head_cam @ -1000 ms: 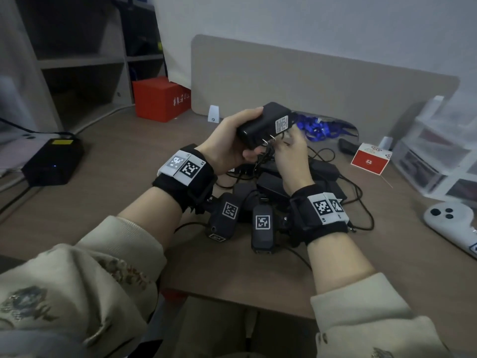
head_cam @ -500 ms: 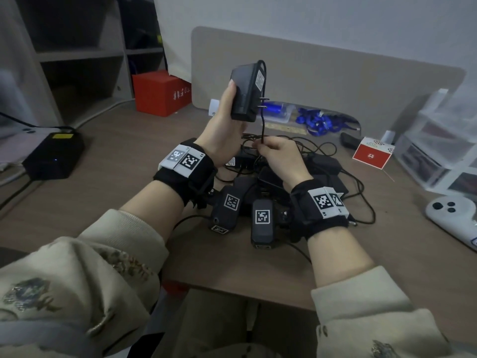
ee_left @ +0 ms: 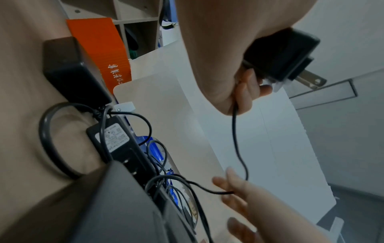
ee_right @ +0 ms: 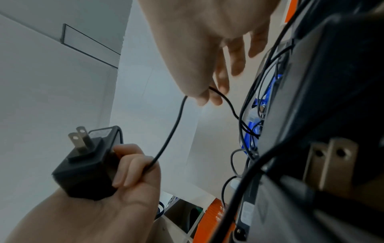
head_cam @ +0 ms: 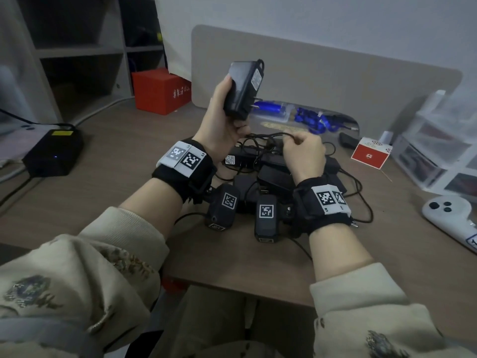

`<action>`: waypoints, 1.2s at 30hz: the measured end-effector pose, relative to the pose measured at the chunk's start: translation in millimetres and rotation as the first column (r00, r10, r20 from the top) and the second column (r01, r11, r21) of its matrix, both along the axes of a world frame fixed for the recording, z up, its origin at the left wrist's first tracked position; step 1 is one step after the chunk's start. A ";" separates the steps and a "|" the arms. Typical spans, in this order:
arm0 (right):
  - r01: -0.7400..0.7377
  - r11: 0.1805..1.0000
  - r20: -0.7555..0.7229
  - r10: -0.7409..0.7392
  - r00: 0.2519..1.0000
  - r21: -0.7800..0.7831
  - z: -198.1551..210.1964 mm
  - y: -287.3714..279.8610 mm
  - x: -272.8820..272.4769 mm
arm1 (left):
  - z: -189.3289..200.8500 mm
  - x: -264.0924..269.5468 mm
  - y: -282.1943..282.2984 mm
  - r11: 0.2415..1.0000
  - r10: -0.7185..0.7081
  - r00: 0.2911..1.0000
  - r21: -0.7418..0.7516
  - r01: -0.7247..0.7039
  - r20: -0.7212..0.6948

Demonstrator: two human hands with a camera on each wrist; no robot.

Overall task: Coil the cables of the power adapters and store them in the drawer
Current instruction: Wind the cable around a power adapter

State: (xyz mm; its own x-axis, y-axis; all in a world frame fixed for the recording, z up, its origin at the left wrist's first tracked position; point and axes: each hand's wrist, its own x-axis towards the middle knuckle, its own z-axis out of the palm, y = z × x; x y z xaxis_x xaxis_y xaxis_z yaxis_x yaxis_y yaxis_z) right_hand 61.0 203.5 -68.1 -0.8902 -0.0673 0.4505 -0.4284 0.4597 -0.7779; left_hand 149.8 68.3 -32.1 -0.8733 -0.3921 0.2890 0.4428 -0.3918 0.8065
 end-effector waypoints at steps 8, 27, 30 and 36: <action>-0.033 0.990 0.077 0.044 0.996 -0.140 6.3 4.3 -11.4 | 1.0 1.4 5.7 0.963 0.091 0.995 -0.257 -0.079 0.034; -0.313 0.940 -0.062 0.307 0.950 -0.133 24.2 2.4 -16.7 | -11.2 -21.3 -8.0 0.973 0.122 0.975 -0.218 -0.081 0.183; -0.185 0.965 0.051 0.197 0.979 -0.185 11.8 1.2 -21.7 | -13.8 -19.9 -9.3 0.975 0.092 0.980 -0.215 -0.053 0.174; -0.452 0.867 -0.182 0.420 0.889 -0.208 22.9 -3.2 0.4 | -16.7 -12.3 -7.7 0.973 -0.030 0.981 -0.218 0.072 0.192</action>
